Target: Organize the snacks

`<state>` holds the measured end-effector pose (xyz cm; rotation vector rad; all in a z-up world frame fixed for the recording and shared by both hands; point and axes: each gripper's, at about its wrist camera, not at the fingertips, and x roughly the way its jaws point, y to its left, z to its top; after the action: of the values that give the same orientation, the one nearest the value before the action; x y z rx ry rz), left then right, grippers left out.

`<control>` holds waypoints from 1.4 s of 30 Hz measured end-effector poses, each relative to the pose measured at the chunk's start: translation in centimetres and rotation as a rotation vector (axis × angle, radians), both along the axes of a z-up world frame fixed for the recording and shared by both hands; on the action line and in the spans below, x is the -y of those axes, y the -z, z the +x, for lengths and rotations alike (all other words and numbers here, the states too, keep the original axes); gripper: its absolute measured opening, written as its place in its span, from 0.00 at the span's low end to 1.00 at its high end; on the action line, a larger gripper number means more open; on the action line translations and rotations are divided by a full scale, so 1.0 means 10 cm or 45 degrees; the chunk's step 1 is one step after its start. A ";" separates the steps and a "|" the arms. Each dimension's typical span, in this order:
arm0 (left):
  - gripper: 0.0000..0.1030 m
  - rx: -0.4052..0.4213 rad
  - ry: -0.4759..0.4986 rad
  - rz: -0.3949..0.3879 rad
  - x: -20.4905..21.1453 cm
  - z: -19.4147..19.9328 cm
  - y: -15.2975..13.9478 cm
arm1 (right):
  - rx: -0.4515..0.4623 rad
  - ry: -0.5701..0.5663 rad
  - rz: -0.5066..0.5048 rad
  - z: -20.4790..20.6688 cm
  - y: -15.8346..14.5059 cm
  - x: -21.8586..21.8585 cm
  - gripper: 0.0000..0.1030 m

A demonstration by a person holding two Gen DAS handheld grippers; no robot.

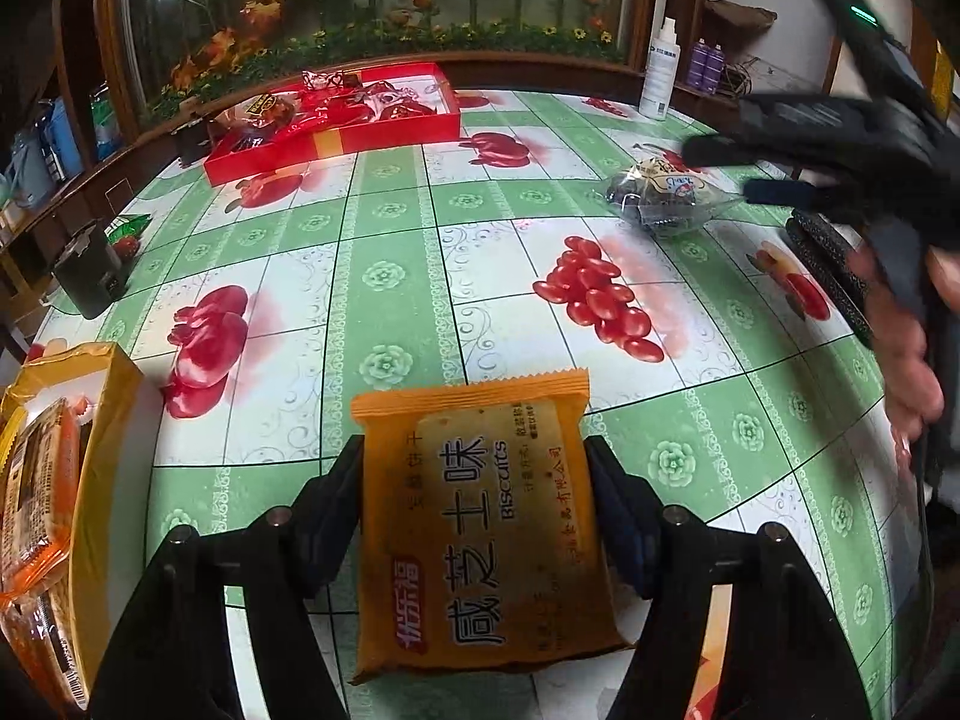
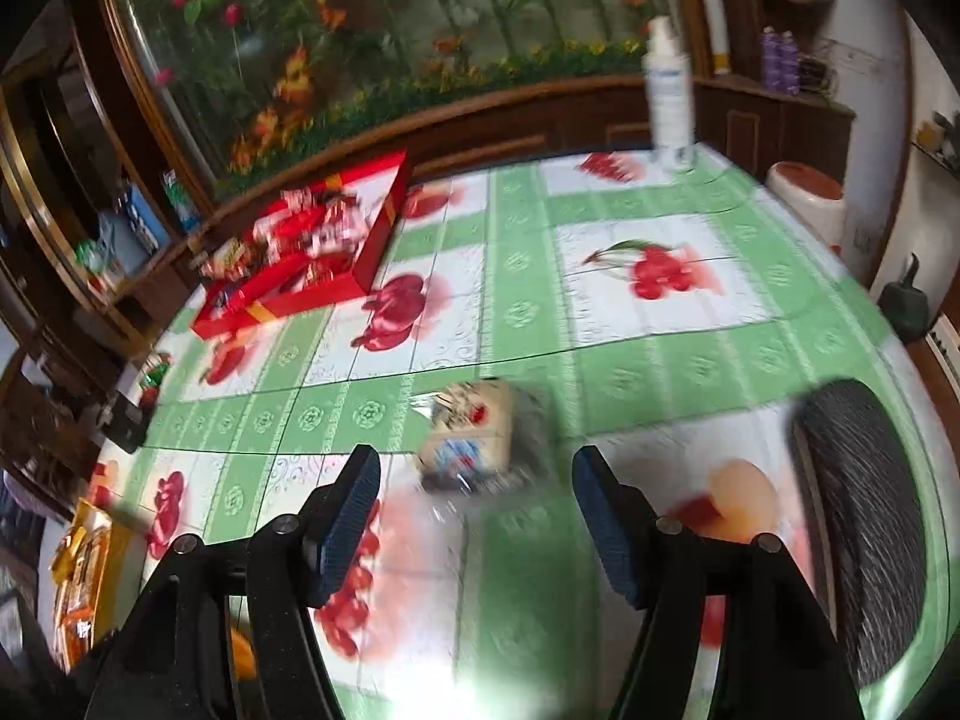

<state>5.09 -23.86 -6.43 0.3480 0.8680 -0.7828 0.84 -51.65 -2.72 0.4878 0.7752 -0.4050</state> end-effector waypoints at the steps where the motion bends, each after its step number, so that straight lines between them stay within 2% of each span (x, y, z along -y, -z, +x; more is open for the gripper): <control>1: 0.67 -0.001 -0.001 0.001 0.00 0.01 0.00 | -0.019 0.002 -0.006 0.07 0.02 0.01 0.68; 3: 0.67 -0.013 -0.004 0.004 0.00 0.02 0.02 | -0.118 0.007 -0.041 0.26 0.14 0.01 0.67; 4: 0.67 -0.022 -0.009 0.006 0.00 0.04 0.03 | -0.144 0.013 -0.047 0.28 0.18 0.00 0.60; 7: 0.67 -0.042 -0.017 -0.003 -0.02 0.06 0.03 | -0.120 0.021 -0.039 0.17 0.17 -0.10 0.52; 12: 0.67 -0.038 -0.023 -0.003 -0.03 0.04 0.02 | -0.061 -0.005 0.013 -0.24 0.15 -0.42 0.47; 18: 0.67 -0.026 -0.039 0.022 -0.03 0.06 0.05 | -0.006 -0.131 -0.018 -0.59 0.19 -0.90 0.48; 20: 0.68 -0.018 -0.042 0.030 -0.03 0.06 0.05 | 0.010 -0.184 -0.084 -0.62 0.20 -1.02 0.51; 22: 0.68 -0.019 -0.051 0.034 -0.04 0.07 0.05 | -0.002 -0.227 -0.130 -0.60 0.23 -1.07 0.60; 25: 0.69 -0.029 -0.063 0.042 -0.05 0.10 0.05 | -0.041 -0.261 -0.195 -0.55 0.26 -1.13 0.62; 27: 0.74 -0.038 -0.068 0.054 -0.06 0.12 0.05 | -0.045 -0.272 -0.219 -0.56 0.27 -1.15 0.63; 29: 0.76 -0.034 -0.074 0.060 -0.08 0.12 0.06 | -0.041 -0.279 -0.192 -0.56 0.28 -1.14 0.59; 31: 0.72 -0.015 -0.061 0.057 -0.08 0.09 0.06 | -0.040 -0.292 -0.165 -0.56 0.29 -1.13 0.51; 32: 0.68 -0.002 -0.056 0.055 -0.08 0.07 0.06 | -0.044 -0.299 -0.172 -0.56 0.29 -1.15 0.51; 42: 0.67 0.037 -0.059 0.009 -0.09 0.03 -0.01 | 0.034 -0.219 -0.151 -0.61 0.22 -1.13 0.45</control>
<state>5.42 -22.94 -6.30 0.3434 0.8492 -0.7303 -5.23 -40.34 -4.91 0.3117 0.7565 -0.2820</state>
